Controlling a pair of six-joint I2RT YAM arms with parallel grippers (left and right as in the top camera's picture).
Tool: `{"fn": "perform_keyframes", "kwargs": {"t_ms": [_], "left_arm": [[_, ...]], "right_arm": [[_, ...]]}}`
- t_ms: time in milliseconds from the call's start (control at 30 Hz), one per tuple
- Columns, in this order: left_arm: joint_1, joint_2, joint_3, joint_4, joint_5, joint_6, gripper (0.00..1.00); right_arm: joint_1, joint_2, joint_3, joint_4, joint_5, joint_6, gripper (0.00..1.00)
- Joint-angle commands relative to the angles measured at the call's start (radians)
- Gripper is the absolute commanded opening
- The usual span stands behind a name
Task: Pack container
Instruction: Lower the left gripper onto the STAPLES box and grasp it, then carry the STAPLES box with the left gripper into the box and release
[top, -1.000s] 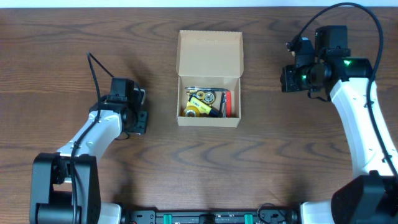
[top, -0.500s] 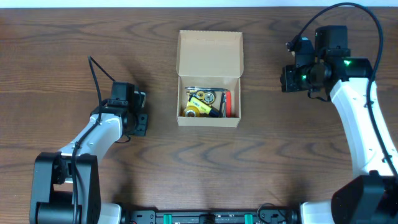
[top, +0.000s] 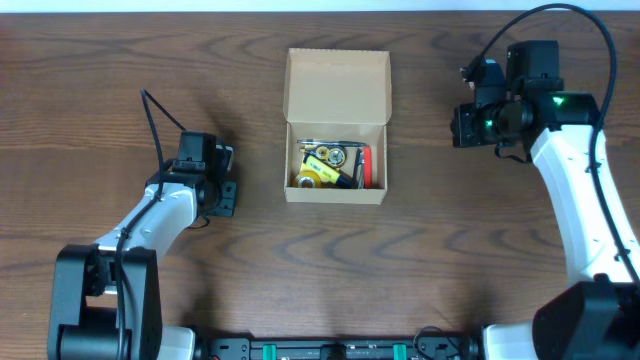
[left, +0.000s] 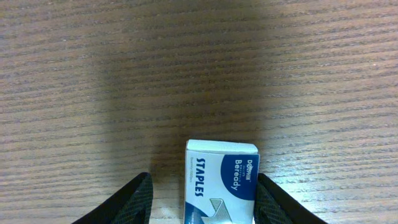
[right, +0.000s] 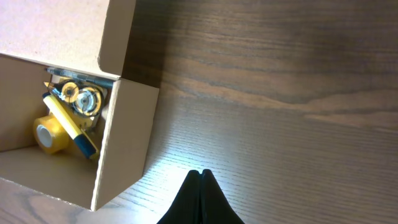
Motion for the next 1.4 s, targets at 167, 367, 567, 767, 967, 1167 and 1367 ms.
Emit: {"fn": "perform_keyframes", "kwargs": {"t_ms": [167,367,567,767,967,1167,1367], "left_arm": [[0.003,0.052,-0.011,0.004,-0.01,-0.004,0.52],[0.003,0.052,-0.011,0.004,-0.01,-0.004,0.51],[0.003,0.052,-0.011,0.005,-0.01,-0.004,0.29],[0.003,0.052,-0.011,0.029,-0.01,-0.004,0.2],[0.003,0.051,0.012,0.044,-0.01,-0.004,0.2],[0.003,0.051,0.164,-0.055,-0.01,-0.004,0.2],[-0.011,0.051,0.381,-0.185,0.03,0.011,0.17]], "right_arm": [[-0.009,-0.016,0.016,-0.001,-0.007,0.006,0.02],[-0.009,-0.016,0.016,-0.001,-0.007,0.006,0.02],[-0.009,-0.016,0.016,0.0,-0.003,0.014,0.01],[-0.009,-0.016,0.016,0.005,-0.003,0.014,0.02],[-0.009,-0.016,0.016,0.013,-0.003,0.014,0.01],[-0.009,-0.016,0.016,0.018,-0.002,0.022,0.02],[-0.009,-0.016,0.016,0.021,0.001,0.025,0.01]]}}
